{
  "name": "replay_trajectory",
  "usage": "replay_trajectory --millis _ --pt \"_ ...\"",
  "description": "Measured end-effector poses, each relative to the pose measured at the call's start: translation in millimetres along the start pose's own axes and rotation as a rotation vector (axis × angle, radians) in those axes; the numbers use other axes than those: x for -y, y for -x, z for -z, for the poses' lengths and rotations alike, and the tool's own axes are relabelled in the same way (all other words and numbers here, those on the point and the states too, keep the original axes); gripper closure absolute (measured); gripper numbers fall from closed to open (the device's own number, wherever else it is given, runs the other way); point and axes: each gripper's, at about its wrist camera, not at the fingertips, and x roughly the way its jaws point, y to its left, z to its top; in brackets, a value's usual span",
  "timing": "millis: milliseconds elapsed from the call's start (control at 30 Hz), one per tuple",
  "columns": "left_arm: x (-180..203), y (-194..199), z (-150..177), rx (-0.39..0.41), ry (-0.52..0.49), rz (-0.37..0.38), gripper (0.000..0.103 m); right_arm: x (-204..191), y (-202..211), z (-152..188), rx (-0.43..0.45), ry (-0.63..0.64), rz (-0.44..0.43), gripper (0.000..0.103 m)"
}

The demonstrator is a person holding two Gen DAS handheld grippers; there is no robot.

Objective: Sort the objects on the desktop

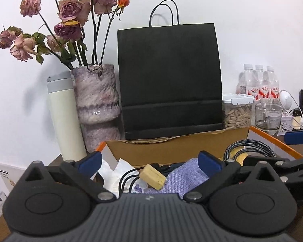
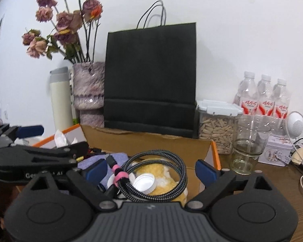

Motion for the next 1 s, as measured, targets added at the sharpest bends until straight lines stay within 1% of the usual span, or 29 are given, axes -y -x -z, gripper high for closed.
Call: replay_trajectory --millis 133,267,400,533,733,833,1000 --pt "-0.7 1.5 0.3 0.002 0.009 -0.006 0.0 0.1 1.3 0.3 0.0 -0.008 -0.005 0.001" --pt "-2.9 7.5 1.0 0.021 0.032 -0.005 0.0 -0.2 5.3 0.7 0.006 -0.016 -0.008 0.0" --pt "-6.9 20.2 3.8 0.05 0.048 0.0 0.0 -3.2 12.2 3.2 0.003 -0.013 -0.006 0.0" --pt "-10.6 35.7 7.6 0.064 0.057 0.009 0.0 -7.6 24.9 9.9 -0.003 -0.004 0.0 0.0" --pt "-15.1 59.9 16.7 0.043 0.07 0.008 0.0 -17.0 48.4 21.4 -0.026 0.001 -0.012 0.0" --pt "-18.3 73.3 23.1 0.022 0.072 0.02 0.0 -22.7 61.3 28.2 -0.033 0.004 -0.005 0.0" --pt "-24.7 95.8 32.1 0.003 0.084 0.015 0.0 -30.7 79.2 40.4 -0.063 0.001 -0.004 0.0"
